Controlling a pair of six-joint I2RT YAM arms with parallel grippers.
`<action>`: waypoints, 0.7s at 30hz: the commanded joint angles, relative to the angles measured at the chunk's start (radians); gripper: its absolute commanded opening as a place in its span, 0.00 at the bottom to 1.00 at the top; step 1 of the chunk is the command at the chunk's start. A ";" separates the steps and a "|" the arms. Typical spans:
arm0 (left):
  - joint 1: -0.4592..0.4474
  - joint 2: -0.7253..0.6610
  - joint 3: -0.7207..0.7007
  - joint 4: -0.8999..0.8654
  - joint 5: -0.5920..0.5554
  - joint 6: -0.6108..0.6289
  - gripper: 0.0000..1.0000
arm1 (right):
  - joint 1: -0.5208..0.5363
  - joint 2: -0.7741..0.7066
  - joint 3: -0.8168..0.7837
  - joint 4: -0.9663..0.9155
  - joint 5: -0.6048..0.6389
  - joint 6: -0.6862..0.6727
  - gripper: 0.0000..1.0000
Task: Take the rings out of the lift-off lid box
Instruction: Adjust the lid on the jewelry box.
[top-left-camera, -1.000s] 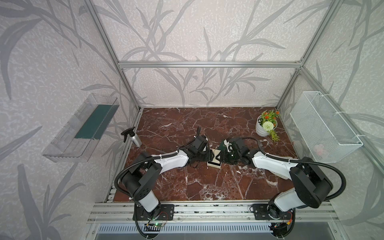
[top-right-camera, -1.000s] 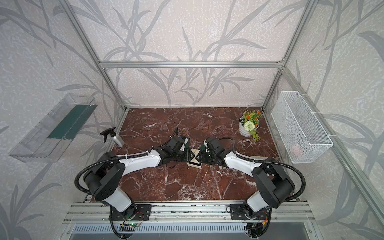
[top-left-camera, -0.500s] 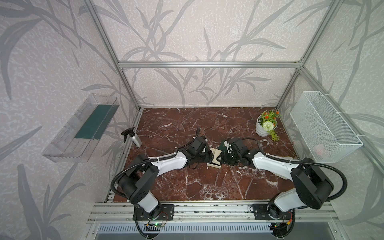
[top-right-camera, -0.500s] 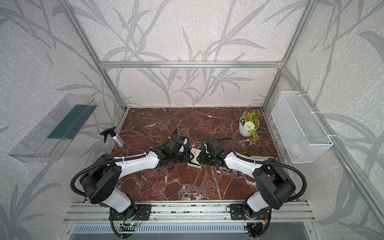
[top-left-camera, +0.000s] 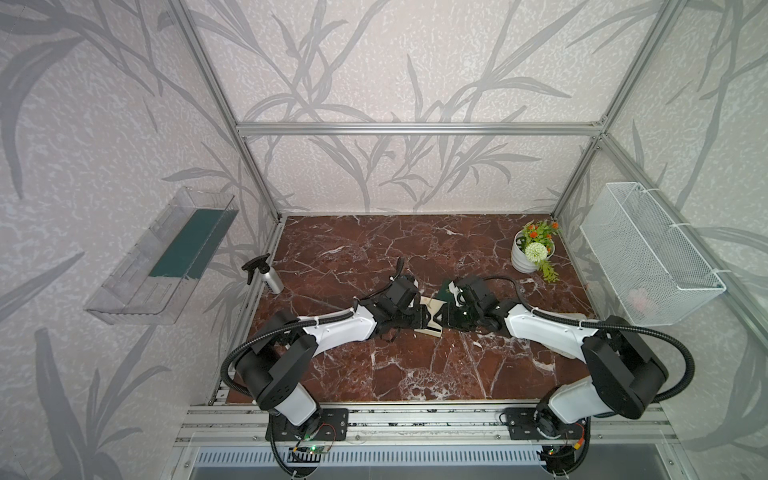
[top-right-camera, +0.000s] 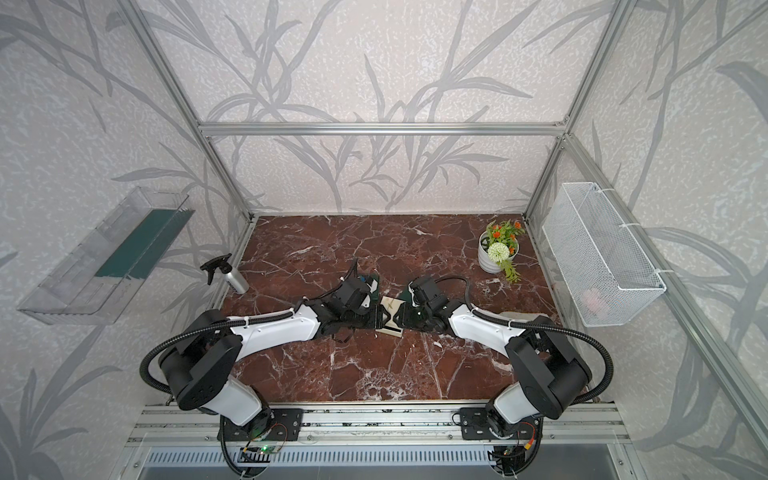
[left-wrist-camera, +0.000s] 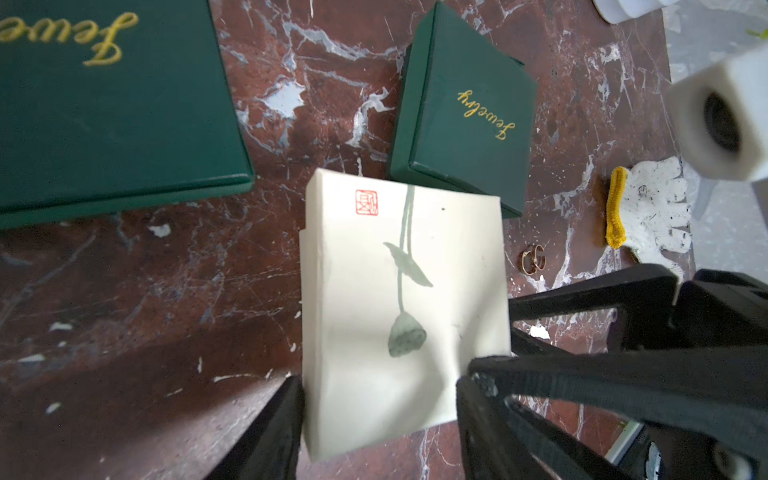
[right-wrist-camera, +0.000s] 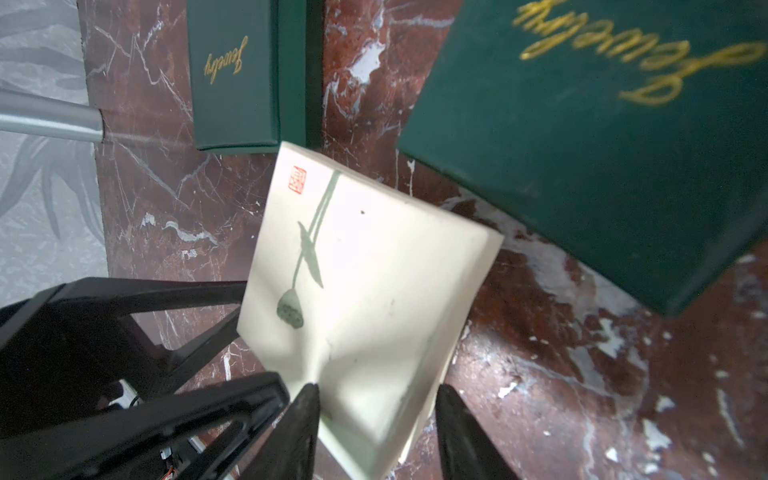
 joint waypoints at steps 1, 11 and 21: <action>-0.009 -0.031 -0.012 -0.019 -0.021 -0.015 0.57 | 0.002 -0.034 -0.018 0.000 0.007 -0.006 0.48; -0.018 -0.033 -0.016 -0.030 -0.034 -0.017 0.57 | 0.002 -0.033 -0.018 0.006 -0.006 -0.012 0.46; -0.018 -0.040 -0.020 -0.035 -0.039 -0.013 0.57 | 0.010 -0.031 -0.017 0.008 -0.013 -0.013 0.44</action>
